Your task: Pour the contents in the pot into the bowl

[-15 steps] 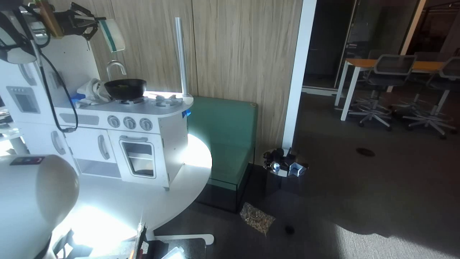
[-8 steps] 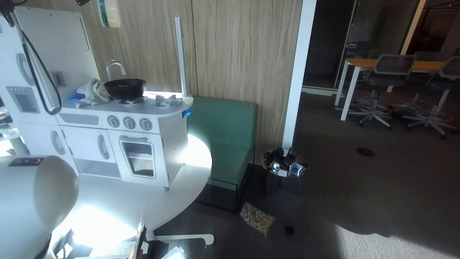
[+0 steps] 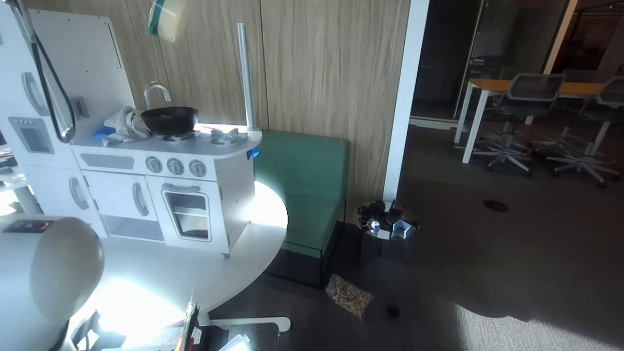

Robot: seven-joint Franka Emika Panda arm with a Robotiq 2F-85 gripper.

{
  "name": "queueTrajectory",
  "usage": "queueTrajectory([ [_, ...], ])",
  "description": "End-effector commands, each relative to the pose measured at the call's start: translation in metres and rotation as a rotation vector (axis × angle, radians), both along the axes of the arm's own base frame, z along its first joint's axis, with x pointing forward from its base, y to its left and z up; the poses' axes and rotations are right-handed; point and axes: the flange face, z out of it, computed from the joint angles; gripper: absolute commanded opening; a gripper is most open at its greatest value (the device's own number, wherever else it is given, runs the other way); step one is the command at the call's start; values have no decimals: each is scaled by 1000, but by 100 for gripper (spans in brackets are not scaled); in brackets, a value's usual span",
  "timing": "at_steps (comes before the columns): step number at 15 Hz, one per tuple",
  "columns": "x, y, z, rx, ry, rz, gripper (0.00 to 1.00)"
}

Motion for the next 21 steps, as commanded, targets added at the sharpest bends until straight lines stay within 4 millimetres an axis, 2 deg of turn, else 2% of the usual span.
queueTrajectory([
  [1, -3, -36, 6, 186, -36, -80, 1],
  [5, -1, -82, -9, 355, -45, -195, 1],
  [10, 6, -125, -29, 426, -73, -301, 1],
  [14, 18, -146, -48, 477, -94, -324, 1],
  [21, 36, -169, -81, 566, -86, -318, 1],
])
